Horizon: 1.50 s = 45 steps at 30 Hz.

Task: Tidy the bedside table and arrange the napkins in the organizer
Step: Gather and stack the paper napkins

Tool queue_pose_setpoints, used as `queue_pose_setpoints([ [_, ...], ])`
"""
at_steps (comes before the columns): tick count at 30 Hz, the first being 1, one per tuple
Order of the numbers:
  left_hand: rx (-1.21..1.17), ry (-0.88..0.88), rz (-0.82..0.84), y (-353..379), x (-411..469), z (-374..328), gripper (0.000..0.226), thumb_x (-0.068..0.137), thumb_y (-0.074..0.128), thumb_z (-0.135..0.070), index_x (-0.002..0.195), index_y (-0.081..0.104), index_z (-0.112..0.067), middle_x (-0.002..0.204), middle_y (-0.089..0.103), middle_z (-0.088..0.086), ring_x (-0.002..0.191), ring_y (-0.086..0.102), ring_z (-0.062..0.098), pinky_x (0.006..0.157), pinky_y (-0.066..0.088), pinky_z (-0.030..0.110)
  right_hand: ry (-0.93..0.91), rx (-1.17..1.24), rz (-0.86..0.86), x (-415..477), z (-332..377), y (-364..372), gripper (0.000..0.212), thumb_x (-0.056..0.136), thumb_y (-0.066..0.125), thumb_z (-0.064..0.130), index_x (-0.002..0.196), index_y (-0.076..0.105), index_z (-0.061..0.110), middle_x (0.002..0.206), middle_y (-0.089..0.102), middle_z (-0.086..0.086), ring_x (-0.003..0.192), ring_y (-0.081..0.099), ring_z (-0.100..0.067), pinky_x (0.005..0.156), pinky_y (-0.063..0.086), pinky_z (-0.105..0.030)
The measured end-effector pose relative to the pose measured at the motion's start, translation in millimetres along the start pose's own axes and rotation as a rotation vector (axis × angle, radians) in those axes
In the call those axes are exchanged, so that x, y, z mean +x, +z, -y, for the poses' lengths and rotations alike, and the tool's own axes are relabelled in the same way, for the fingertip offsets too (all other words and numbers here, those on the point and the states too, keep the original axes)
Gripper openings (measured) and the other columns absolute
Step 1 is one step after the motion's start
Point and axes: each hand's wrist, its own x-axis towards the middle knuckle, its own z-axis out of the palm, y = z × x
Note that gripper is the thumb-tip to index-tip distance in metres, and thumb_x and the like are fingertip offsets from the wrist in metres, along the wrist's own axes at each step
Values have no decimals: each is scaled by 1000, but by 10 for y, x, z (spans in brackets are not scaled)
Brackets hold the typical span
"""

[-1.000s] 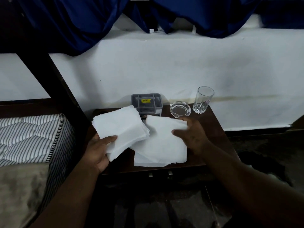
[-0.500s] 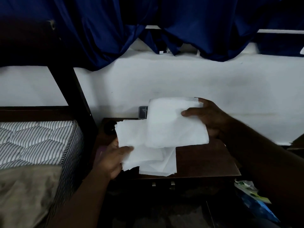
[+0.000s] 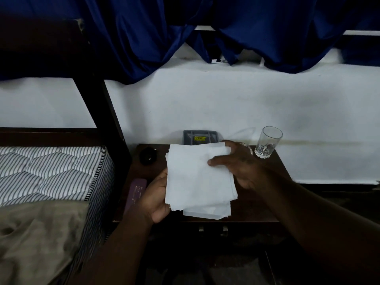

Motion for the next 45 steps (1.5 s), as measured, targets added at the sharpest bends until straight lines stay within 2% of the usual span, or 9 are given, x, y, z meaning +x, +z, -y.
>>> queue_pose_setpoints([
  [11,-101,-50,19,55,-23,-3,53,87,62,-21,139,61,-13,108,75,11,82,76,22,63,62,33,-148,-70,-262,-97,-43,19,61,73,88,16,122,53,24,111,61,6,102,61,-8,82,52,-26],
  [14,-138,-73,5,57,-32,-9,42,92,61,-25,132,67,-13,108,77,12,85,77,25,64,63,35,92,140,-138,-181,-195,-52,62,66,89,27,120,60,21,116,71,-4,107,68,-20,97,53,-42],
  [18,-115,-109,30,25,-13,-1,92,66,94,-34,146,54,-10,134,66,18,105,73,30,78,63,40,293,332,178,-274,-357,-104,41,83,72,12,123,69,3,123,72,-18,116,68,-37,103,50,-57],
  [23,-80,-132,-59,-19,22,-7,58,100,43,-56,136,66,-16,128,71,13,114,69,31,98,54,44,138,134,-22,-225,-352,3,31,75,72,-9,105,71,-1,104,76,-23,85,75,-35,80,59,-57],
  [28,123,-50,-166,-151,70,82,37,88,66,-2,124,68,-7,127,70,20,104,74,31,81,63,42,69,24,1,-109,-359,42,26,84,77,10,107,70,0,97,78,-13,85,75,-30,79,60,-41],
  [31,125,-7,-277,-275,84,30,36,86,64,8,120,67,-5,117,74,20,86,77,27,65,63,37,93,71,-247,110,-467,-193,13,93,68,17,94,68,4,85,71,-16,66,66,-25,62,53,-30],
  [33,129,27,-335,-363,103,-35,38,87,65,7,123,66,-5,117,75,18,84,77,25,62,62,33,101,-297,-443,340,-673,-429,15,90,61,16,83,72,8,89,73,-18,77,69,-35,68,55,-37],
  [36,118,96,-389,-531,146,-99,43,91,60,6,133,61,-5,118,73,14,86,75,21,61,61,29,84,-930,-310,537,-957,-548,24,88,62,29,103,73,14,116,71,-8,112,66,-30,92,51,-33],
  [45,127,111,-394,-620,204,-138,46,92,59,6,136,60,-9,120,74,10,88,76,18,63,62,29,102,-1049,-178,602,-1065,-258,72,67,87,48,125,59,15,129,57,-11,122,55,-32,101,49,-44],
])
